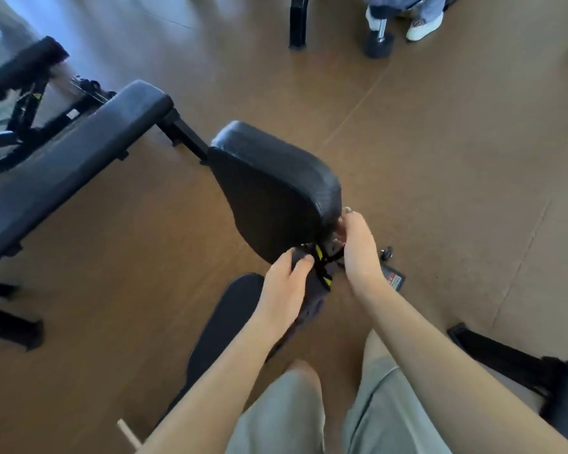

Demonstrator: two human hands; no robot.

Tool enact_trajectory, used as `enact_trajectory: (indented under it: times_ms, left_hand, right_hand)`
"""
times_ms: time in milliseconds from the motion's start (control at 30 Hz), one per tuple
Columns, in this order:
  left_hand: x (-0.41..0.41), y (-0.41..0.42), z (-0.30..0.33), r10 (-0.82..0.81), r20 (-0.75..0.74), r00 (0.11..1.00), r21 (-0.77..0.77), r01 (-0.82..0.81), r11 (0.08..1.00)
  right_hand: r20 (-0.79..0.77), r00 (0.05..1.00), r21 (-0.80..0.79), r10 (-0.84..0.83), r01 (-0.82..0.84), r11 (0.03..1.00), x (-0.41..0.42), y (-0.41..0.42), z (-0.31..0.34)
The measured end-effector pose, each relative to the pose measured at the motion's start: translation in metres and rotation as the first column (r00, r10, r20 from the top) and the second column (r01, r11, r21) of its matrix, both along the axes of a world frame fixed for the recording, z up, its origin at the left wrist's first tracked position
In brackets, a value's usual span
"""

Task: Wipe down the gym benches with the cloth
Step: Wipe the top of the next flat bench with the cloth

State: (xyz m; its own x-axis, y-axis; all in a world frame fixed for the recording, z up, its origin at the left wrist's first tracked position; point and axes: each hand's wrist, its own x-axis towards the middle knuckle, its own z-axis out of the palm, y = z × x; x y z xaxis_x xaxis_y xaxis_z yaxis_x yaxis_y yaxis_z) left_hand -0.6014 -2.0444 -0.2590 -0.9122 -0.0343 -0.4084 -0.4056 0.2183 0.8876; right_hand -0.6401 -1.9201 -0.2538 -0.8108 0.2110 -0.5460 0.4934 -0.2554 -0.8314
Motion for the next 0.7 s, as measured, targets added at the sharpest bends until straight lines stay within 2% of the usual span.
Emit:
enact_trajectory:
  times_ms: [67, 133, 200, 267, 333, 367, 400, 567, 700]
  left_hand:
    - [-0.014, -0.004, 0.043, 0.014, 0.183, 0.983, 0.168, -0.045, 0.985]
    - [-0.022, -0.006, 0.090, -0.035, 0.304, 0.952, 0.310, -0.064, 0.948]
    - [-0.033, -0.010, 0.135, -0.120, 0.369, 0.922, 0.430, -0.055, 0.901]
    - [-0.043, -0.014, 0.179, -0.208, 0.418, 0.885, 0.494, -0.029, 0.869]
    - [-0.053, -0.015, 0.215, -0.252, 0.453, 0.855, 0.531, -0.032, 0.847]
    - [-0.057, -0.015, 0.231, -0.259, 0.465, 0.846, 0.533, -0.034, 0.846]
    - [-0.062, -0.014, 0.244, -0.269, 0.483, 0.833, 0.534, -0.037, 0.845]
    - [-0.092, 0.014, 0.294, -0.414, 0.526, 0.743, 0.534, 0.090, 0.841]
    - [-0.120, 0.046, 0.318, -0.452, 0.525, 0.721, 0.499, 0.170, 0.850]
  right_hand:
    - [-0.078, 0.991, 0.114, -0.105, 0.113, 0.987, 0.006, 0.009, 0.039]
    - [-0.154, 0.979, 0.133, -0.133, 0.154, 0.979, 0.005, 0.019, 0.082]
    - [-0.151, 0.987, 0.153, 0.046, -0.023, 0.988, -0.003, 0.025, 0.122]
    - [-0.070, 0.952, 0.118, 0.297, -0.288, 0.951, -0.011, 0.032, 0.159]
    - [-0.095, 0.886, -0.112, 0.454, -0.463, 0.879, -0.014, 0.040, 0.189]
    - [-0.118, 0.860, -0.192, 0.496, -0.510, 0.839, -0.015, 0.045, 0.202]
    - [-0.122, 0.837, -0.203, 0.533, -0.547, 0.812, -0.018, 0.052, 0.213]
    - [-0.048, 0.737, 0.003, 0.674, -0.675, 0.738, -0.049, 0.089, 0.253]
    - [0.020, 0.752, 0.029, 0.659, -0.659, 0.752, -0.084, 0.125, 0.275]
